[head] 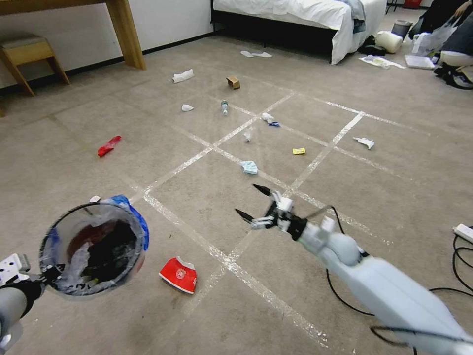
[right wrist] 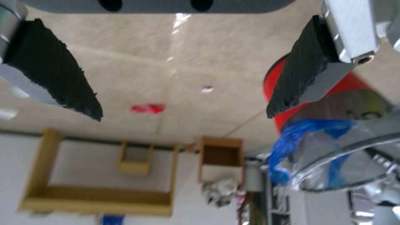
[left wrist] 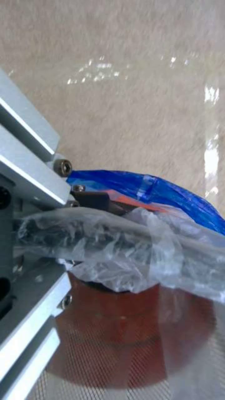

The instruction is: Pick up the trash bin and place the garbage on the floor into it.

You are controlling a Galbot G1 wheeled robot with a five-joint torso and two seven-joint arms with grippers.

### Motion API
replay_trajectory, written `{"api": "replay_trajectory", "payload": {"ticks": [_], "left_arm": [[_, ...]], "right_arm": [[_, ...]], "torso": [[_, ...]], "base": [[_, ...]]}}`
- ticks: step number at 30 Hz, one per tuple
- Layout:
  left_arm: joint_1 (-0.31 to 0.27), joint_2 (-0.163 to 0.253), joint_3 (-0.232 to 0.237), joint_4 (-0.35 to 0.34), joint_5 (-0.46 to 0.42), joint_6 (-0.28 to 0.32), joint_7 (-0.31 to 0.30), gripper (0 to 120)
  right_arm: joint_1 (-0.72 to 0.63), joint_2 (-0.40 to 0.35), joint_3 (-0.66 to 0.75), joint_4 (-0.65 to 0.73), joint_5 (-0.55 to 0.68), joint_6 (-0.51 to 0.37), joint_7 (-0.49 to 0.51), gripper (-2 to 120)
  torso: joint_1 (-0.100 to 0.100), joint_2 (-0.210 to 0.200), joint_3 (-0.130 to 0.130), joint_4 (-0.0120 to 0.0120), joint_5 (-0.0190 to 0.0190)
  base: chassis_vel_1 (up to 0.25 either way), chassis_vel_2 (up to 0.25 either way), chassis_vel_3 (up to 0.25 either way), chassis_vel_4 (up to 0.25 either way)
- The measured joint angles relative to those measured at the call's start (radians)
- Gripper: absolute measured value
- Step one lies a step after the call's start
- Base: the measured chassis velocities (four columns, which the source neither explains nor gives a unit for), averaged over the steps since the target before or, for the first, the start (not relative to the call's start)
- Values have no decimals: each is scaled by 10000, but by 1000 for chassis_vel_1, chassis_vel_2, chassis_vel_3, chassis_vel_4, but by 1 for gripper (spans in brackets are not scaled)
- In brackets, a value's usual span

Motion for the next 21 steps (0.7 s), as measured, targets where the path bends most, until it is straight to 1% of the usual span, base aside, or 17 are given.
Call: {"api": "replay_trajectory", "payload": {"ticks": [2,3,4,5,6,7,9,10,11,12,13,14,15,17,18,20,21], "left_arm": [[-114,159,-55,149,-76,4,-48,0],[-114,159,-55,149,-76,4,-48,0],[-206,301,-7,247,-95,4,-51,0],[-211,312,0,281,-100,4,-46,0],[-211,308,-3,318,-103,4,-28,0],[-211,308,-3,318,-103,4,-28,0],[-229,283,-10,368,-100,5,-11,0],[-229,283,-10,368,-100,5,-11,0],[-284,266,5,379,-80,5,-7,0],[-284,266,5,379,-80,5,-7,0],[-304,247,18,382,-65,5,-7,0],[-333,198,45,382,-38,3,3,0],[-333,198,45,382,-38,3,3,0],[-332,135,52,400,46,-1,38,0],[-332,135,52,400,46,-1,38,0],[-266,85,5,409,93,-2,60,0],[-266,85,5,409,93,-2,60,0]], "right_arm": [[622,145,-897,-310,504,-321,10,100],[622,145,-897,-310,504,-321,10,100],[867,199,-1275,-424,653,-541,21,100],[1004,244,-1524,-491,738,-629,26,100],[1269,342,-2003,-621,852,-839,70,100],[1269,342,-2003,-621,852,-839,70,100],[1793,515,-2775,-845,859,-1123,254,100],[1793,515,-2775,-845,859,-1123,254,100],[2233,680,-3303,-1040,785,-1285,314,100],[2233,680,-3303,-1040,785,-1285,314,100],[2448,762,-3530,-1123,783,-1349,330,100],[2891,974,-4054,-1269,794,-1605,481,100],[2891,974,-4054,-1269,794,-1605,481,100],[3411,1428,-4868,-1512,908,-1980,678,100],[3411,1428,-4868,-1512,908,-1980,678,100],[3843,2048,-5692,-1903,607,-2322,646,100],[3843,2048,-5692,-1903,607,-2322,646,100]], "torso": [[0,0,1,2,1],[0,0,1,2,1],[0,0,0,-6,0],[0,0,0,-9,-1],[0,0,1,-7,0],[0,0,1,-7,0],[0,0,0,-5,1],[0,0,0,-5,1],[0,-1,1,-4,0],[0,-1,1,-4,0],[0,0,0,-3,1],[0,0,0,-2,-1],[0,0,0,-2,-1],[0,0,0,-6,1],[0,0,0,-6,1],[0,0,0,-3,-3],[0,0,0,-3,-3]], "base": [[0,0,0,0],[0,0,0,0],[0,0,0,0],[0,0,0,0],[0,0,0,0],[0,0,0,0],[0,0,0,0],[0,0,0,0],[0,0,0,0],[0,0,0,0],[0,0,0,0],[0,0,0,0],[0,0,0,0],[0,0,0,0],[0,0,0,0],[0,0,0,0],[0,0,0,0]]}}
